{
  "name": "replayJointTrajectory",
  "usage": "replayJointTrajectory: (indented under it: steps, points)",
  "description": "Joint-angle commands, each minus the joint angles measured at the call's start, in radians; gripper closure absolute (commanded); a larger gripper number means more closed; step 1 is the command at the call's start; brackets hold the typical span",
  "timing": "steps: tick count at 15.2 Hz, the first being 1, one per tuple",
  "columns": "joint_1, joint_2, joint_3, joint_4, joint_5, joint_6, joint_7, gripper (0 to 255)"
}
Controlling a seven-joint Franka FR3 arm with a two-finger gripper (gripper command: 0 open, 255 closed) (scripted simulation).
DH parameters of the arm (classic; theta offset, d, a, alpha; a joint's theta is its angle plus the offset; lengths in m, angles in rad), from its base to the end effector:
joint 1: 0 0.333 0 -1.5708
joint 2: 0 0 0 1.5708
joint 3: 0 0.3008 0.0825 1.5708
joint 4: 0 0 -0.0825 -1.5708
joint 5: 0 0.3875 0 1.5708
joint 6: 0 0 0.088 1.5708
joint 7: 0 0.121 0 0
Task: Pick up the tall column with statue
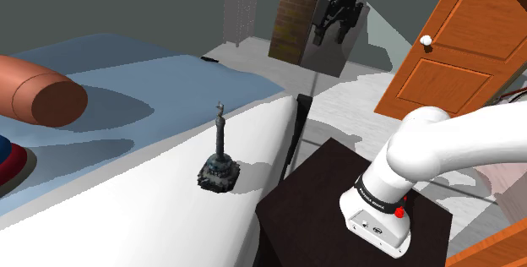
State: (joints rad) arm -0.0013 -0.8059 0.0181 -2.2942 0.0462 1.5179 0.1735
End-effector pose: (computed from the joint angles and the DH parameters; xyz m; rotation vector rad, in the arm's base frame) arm 0.3109 0.0127 0.5966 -3.0959 0.2466 -0.0409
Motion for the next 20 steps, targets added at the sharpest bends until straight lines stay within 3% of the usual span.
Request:
replayJointTrajectory:
  steps: [1,10,20]
  points:
    - [0.000,0.000,0.000,0.000,0.000,0.000,0.000,0]
    - [0.054,0.232,0.109,-0.036,0.057,0.175,0.054,0]
    - [0.106,0.559,0.222,0.018,0.078,0.344,0.120,0]
